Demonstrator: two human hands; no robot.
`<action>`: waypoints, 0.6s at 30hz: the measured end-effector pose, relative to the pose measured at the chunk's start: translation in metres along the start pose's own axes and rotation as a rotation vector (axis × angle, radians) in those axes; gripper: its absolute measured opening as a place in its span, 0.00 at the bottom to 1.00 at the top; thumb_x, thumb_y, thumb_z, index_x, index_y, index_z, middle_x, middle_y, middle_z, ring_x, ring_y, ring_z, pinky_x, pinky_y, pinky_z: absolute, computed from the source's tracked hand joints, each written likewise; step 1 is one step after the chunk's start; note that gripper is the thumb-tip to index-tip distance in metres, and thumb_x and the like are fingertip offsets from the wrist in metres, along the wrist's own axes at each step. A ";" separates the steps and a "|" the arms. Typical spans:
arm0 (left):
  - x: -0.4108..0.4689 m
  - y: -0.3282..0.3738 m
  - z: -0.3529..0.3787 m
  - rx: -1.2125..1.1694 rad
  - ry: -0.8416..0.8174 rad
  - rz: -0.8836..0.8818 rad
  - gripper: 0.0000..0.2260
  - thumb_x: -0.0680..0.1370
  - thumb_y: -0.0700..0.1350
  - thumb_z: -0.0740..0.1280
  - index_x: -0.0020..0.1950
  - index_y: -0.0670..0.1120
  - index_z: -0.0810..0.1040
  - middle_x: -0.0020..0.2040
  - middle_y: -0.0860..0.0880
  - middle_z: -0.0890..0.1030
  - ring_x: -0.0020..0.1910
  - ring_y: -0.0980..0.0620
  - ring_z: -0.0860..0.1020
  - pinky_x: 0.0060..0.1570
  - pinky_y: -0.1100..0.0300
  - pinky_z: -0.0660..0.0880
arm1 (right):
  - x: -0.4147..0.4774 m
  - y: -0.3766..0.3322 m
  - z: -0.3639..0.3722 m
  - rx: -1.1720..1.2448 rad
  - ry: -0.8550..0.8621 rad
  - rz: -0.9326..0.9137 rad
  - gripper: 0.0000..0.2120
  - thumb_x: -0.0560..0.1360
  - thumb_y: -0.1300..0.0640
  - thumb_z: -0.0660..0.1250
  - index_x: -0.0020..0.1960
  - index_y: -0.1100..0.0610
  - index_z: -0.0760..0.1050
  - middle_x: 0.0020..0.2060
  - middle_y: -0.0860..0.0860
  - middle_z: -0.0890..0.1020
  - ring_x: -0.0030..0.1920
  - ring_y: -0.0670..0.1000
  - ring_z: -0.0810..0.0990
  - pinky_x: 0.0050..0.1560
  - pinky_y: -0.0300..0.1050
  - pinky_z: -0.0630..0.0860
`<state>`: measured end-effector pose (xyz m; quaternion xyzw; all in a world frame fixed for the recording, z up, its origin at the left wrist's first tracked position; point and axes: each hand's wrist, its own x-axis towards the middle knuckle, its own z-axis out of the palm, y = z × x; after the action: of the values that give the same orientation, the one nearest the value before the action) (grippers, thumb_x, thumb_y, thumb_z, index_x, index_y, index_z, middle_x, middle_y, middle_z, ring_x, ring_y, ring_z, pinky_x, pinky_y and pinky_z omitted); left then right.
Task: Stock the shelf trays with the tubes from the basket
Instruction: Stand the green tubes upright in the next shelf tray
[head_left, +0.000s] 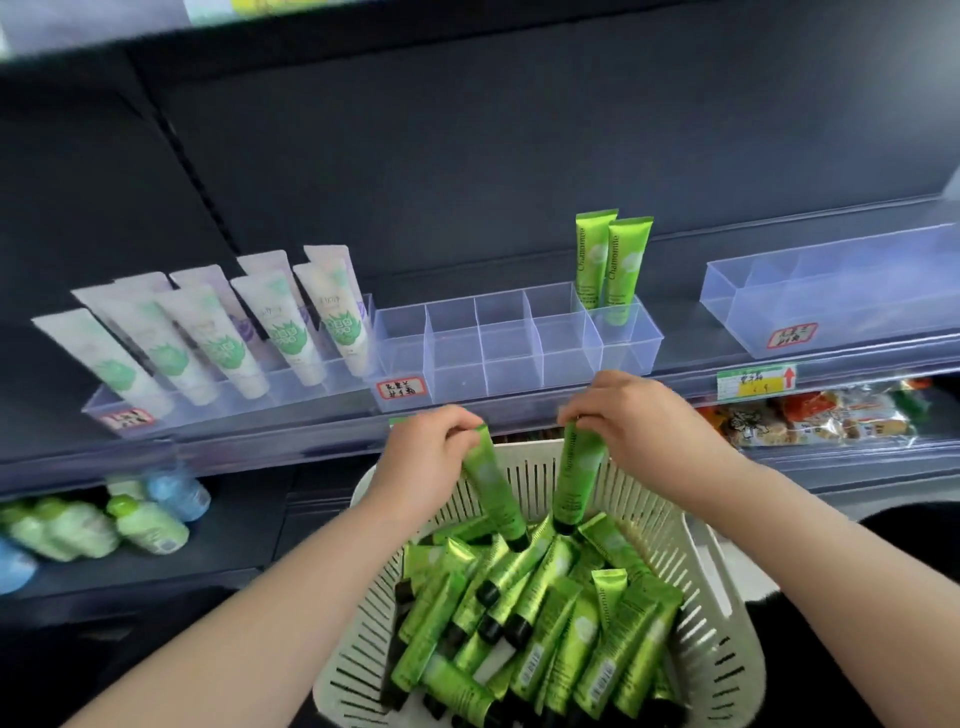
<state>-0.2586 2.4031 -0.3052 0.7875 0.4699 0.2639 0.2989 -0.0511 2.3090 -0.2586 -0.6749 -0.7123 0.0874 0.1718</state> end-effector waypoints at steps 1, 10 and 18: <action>0.007 0.012 -0.009 -0.041 0.047 0.024 0.06 0.77 0.40 0.68 0.51 0.47 0.83 0.41 0.56 0.81 0.42 0.52 0.80 0.50 0.51 0.78 | 0.001 0.000 -0.011 0.016 0.076 0.006 0.12 0.79 0.61 0.61 0.56 0.52 0.80 0.50 0.52 0.78 0.49 0.54 0.78 0.51 0.52 0.74; 0.087 0.100 -0.060 -0.198 0.446 0.163 0.07 0.76 0.40 0.65 0.47 0.49 0.82 0.42 0.51 0.82 0.44 0.47 0.82 0.45 0.45 0.80 | 0.034 -0.004 -0.088 0.046 0.512 0.049 0.11 0.78 0.60 0.61 0.54 0.53 0.81 0.46 0.49 0.76 0.50 0.54 0.77 0.49 0.51 0.74; 0.157 0.132 -0.032 -0.016 0.421 0.142 0.10 0.77 0.40 0.62 0.48 0.51 0.82 0.45 0.53 0.81 0.44 0.53 0.76 0.40 0.64 0.72 | 0.073 0.015 -0.103 0.022 0.633 0.094 0.12 0.80 0.56 0.59 0.53 0.46 0.80 0.46 0.45 0.75 0.47 0.48 0.75 0.38 0.44 0.70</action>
<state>-0.1388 2.5009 -0.1675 0.7436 0.4632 0.4469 0.1812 -0.0018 2.3711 -0.1591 -0.6990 -0.5903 -0.1117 0.3879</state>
